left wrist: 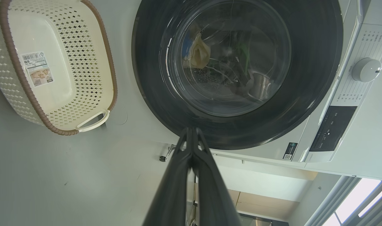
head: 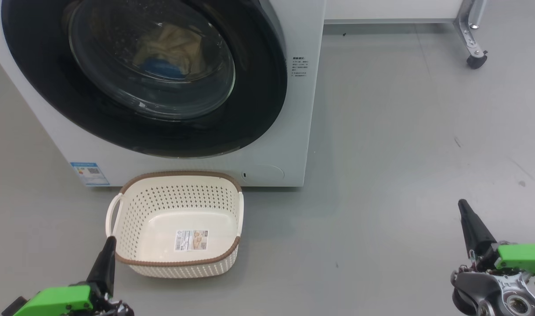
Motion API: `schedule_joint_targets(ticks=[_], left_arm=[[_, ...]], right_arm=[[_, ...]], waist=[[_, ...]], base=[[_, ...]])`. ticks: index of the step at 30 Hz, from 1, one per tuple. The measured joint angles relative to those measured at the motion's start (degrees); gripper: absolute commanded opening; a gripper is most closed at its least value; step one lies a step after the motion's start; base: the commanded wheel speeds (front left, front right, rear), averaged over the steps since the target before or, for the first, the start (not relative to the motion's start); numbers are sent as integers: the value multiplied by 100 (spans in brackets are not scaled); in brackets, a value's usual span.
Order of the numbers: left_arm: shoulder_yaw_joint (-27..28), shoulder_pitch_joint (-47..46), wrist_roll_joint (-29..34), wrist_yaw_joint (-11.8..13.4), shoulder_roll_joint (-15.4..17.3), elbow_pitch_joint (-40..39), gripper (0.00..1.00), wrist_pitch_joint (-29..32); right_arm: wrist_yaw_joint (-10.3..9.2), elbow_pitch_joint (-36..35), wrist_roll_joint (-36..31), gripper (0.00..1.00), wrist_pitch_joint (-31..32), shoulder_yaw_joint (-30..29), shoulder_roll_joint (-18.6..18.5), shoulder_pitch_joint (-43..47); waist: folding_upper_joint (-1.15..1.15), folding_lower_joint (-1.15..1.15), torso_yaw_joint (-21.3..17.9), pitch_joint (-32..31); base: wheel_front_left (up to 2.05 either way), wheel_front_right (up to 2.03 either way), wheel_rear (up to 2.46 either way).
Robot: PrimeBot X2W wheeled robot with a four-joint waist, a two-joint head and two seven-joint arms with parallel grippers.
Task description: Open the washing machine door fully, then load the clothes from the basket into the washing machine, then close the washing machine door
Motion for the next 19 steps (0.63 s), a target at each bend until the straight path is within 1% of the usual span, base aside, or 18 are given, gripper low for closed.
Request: schedule_joint_targets(ticks=[19], left_arm=[[4,-1,0,0,-1,0,0,0]], right_arm=[[0,0,-1,0,9,-8,7,0]], waist=[[0,0,0,0]], base=[[0,0,0]])
